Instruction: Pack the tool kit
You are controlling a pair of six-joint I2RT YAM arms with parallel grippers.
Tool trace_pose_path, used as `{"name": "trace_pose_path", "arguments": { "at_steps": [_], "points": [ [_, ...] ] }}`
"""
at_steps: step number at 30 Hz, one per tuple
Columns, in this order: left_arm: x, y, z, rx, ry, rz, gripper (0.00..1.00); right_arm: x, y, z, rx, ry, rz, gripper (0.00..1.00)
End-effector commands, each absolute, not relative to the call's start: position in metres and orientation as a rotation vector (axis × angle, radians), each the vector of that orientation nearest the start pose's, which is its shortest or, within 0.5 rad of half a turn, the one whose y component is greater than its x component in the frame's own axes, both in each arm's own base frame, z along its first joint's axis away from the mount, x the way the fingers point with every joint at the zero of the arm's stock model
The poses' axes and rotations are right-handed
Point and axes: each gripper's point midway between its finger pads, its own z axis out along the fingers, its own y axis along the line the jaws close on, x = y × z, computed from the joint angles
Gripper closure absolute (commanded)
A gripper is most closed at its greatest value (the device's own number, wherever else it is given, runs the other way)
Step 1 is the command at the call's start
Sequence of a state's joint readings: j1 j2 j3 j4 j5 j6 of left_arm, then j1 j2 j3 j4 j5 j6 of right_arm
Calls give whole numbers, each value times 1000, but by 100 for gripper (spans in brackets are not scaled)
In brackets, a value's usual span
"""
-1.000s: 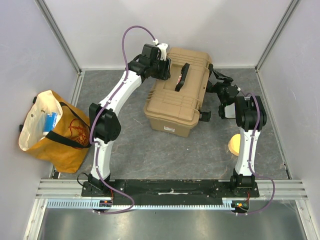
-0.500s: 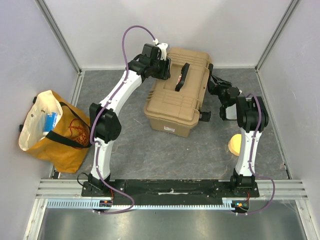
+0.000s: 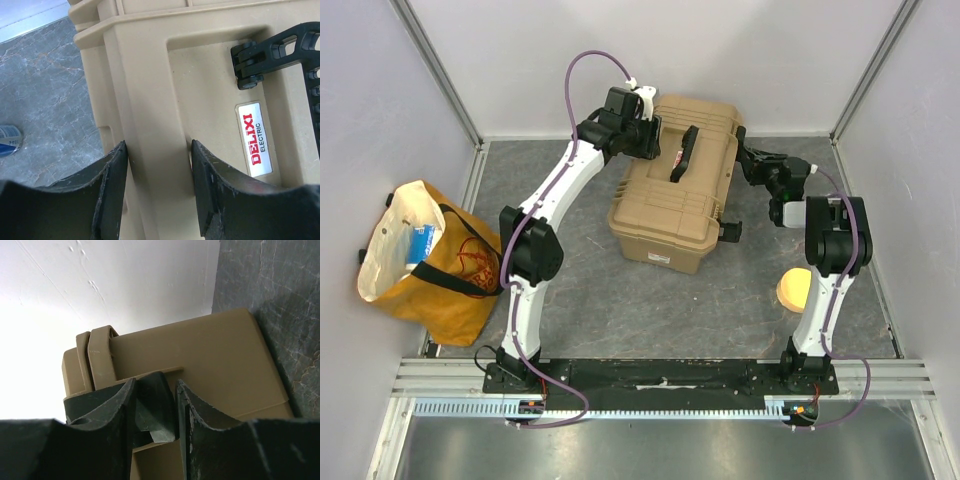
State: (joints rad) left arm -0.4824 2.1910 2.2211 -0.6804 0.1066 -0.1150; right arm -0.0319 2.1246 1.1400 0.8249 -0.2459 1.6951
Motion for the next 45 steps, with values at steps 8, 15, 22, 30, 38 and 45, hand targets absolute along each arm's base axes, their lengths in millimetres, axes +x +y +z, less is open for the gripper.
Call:
{"name": "trace_pose_path", "arguments": {
  "at_steps": [8, 15, 22, 30, 38, 45],
  "points": [
    [465, -267, 79, 576, 2599, -153, 46, 574, 101, 219, 965, 1561, 1333, 59],
    [462, -268, 75, 566, 2617, -155, 46, 578, 97, 212, 929, 1722, 1161, 59],
    [458, -273, 69, 589, 2626, -151, 48, 580, 104, 215, 869, 1768, 1138, 58],
    [456, -279, 65, 594, 2630, -154, 48, 582, 113, 235, 711, 1805, 1016, 58],
    [458, -277, 67, 586, 2625, -138, 49, 579, 117, 237, 687, 1794, 1025, 59],
    [458, -273, 66, 593, 2628, -102, 50, 578, 113, 245, 645, 1801, 952, 69]
  ]
}}
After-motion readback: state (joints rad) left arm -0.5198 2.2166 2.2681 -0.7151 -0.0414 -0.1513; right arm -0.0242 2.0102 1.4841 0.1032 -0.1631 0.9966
